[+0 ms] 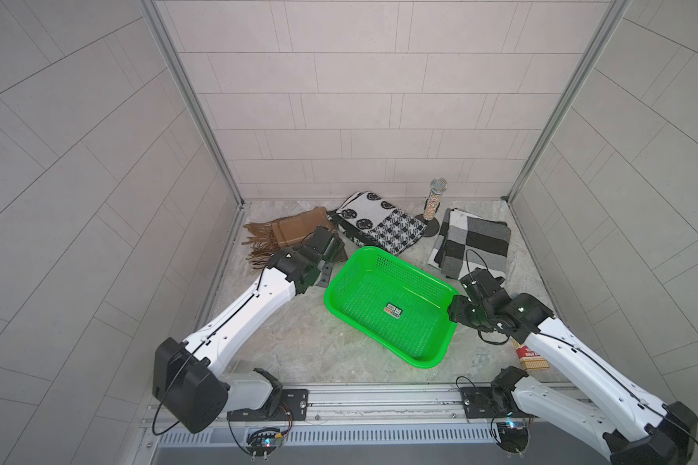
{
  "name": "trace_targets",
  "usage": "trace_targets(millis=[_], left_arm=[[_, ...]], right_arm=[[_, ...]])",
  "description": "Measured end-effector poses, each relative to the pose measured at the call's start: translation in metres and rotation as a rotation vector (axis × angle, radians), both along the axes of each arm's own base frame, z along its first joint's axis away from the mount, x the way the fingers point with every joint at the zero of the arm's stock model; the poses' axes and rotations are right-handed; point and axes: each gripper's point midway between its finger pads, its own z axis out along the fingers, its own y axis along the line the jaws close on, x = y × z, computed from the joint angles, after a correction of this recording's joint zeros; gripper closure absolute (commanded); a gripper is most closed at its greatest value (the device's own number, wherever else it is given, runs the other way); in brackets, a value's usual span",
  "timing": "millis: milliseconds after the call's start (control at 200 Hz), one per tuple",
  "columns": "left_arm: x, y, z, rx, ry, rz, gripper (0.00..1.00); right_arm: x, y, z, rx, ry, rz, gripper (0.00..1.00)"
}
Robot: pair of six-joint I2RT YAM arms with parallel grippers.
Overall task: Put the folded scarf in the basket
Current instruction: Move the basket to the center of the board.
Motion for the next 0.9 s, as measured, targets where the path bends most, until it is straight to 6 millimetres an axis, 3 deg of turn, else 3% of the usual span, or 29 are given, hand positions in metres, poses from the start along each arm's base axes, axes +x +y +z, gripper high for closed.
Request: trace_targets(millis=[95,205,355,465,640,900], left_arm=[[-0.001,-0.003,0.009,-0.038,-0.019,-0.001,0.56],[-0.003,-0.007,0.013,-0.075,-0.022,-0.006,0.55],[-0.005,-0.014,0.012,-0.114,-0.009,-0.020,0.55],[-0.006,-0.017,0.012,-0.135,-0.004,-0.027,0.55],[-0.006,-0.023,0.015,-0.176,-0.006,-0.032,0.54],[-0.008,-0.026,0.019,-0.214,-0.011,-0.026,0.54]], right_arm=[[-0.005,-0.004,-0.007,-0.003,0.007,-0.016,0.40],[-0.014,-0.005,-0.034,0.001,0.060,-0.027,0.46],[-0.016,0.003,-0.054,0.018,0.119,-0.017,0.70],[-0.011,0.008,-0.052,0.026,0.128,-0.006,0.85],[-0.006,0.032,-0.046,0.092,0.120,0.069,1.00],[0.015,0.070,-0.034,0.088,0.112,0.145,1.00]])
